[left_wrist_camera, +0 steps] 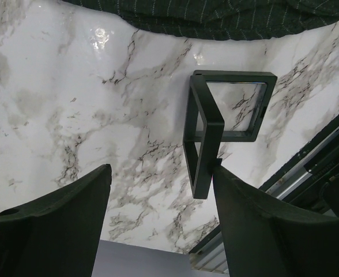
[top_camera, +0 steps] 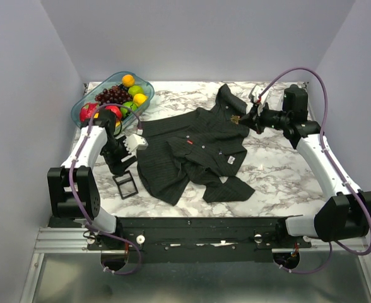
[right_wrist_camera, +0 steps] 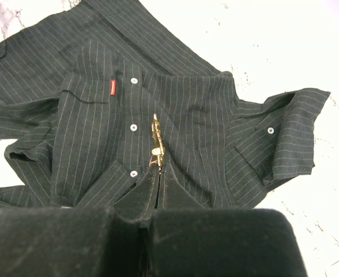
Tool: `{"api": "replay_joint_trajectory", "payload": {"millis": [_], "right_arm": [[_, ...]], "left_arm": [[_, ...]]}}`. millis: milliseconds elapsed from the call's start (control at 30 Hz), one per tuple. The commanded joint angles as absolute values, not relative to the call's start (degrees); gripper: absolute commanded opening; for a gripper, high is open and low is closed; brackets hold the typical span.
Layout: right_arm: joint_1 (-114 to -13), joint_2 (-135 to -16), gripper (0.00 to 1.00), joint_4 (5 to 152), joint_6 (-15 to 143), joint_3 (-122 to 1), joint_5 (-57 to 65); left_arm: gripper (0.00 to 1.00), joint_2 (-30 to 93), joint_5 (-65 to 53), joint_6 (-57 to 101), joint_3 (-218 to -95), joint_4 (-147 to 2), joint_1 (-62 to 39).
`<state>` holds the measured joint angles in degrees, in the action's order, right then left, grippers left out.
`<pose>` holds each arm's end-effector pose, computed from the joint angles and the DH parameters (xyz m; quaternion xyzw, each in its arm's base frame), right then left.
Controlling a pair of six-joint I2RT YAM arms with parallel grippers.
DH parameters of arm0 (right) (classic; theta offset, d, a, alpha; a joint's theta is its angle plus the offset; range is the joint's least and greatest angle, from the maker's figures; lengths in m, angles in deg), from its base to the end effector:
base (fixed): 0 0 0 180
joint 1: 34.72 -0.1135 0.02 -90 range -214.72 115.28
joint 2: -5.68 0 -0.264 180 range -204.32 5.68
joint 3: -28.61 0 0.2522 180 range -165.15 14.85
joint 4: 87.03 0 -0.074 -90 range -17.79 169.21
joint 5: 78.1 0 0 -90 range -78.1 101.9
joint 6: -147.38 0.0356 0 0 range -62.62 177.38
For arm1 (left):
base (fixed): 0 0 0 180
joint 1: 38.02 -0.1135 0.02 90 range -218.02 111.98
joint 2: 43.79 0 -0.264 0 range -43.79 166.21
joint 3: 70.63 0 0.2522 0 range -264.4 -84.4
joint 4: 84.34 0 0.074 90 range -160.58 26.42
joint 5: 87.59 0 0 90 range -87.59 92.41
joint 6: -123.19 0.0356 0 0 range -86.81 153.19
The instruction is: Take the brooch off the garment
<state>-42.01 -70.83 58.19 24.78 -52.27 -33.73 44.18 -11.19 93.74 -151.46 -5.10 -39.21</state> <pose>0.2896 0.0627 0.3394 -0.4540 0.6862 0.2280 0.5206 0.2679 -0.0028 0.2376 0.4947 0.8604 -0.0855 0.0876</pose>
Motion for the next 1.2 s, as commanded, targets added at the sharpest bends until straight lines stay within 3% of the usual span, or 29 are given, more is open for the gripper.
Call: {"api": "replay_joint_trajectory", "payload": {"millis": [0, 333, 733, 933, 1167], "right_arm": [[-42.2, -69.3, 0.0, 58.7, 25.0, -51.5, -32.7], [-42.1, -68.7, 0.0, 58.6, 25.1, -50.4, -32.9], [-42.2, -68.9, 0.0, 58.6, 24.5, -50.4, -32.4], [-42.1, -68.5, 0.01, 58.6, 24.5, -49.7, -32.5], [-42.2, -68.5, 0.0, 58.8, 24.5, -49.2, -32.6]], "left_arm": [[0.78, 46.3, -15.0, 92.3, -150.7, -9.4, -36.6], [0.84, 43.8, -17.7, 88.1, -154.1, -7.9, -35.6], [0.86, 43.8, -13.0, 83.5, -148.4, -15.8, -29.1], [0.77, 43.7, -8.7, 82.5, -149.2, -17.0, -29.0], [0.53, 44.0, -7.9, 82.3, -150.4, -12.8, -29.0]]}}
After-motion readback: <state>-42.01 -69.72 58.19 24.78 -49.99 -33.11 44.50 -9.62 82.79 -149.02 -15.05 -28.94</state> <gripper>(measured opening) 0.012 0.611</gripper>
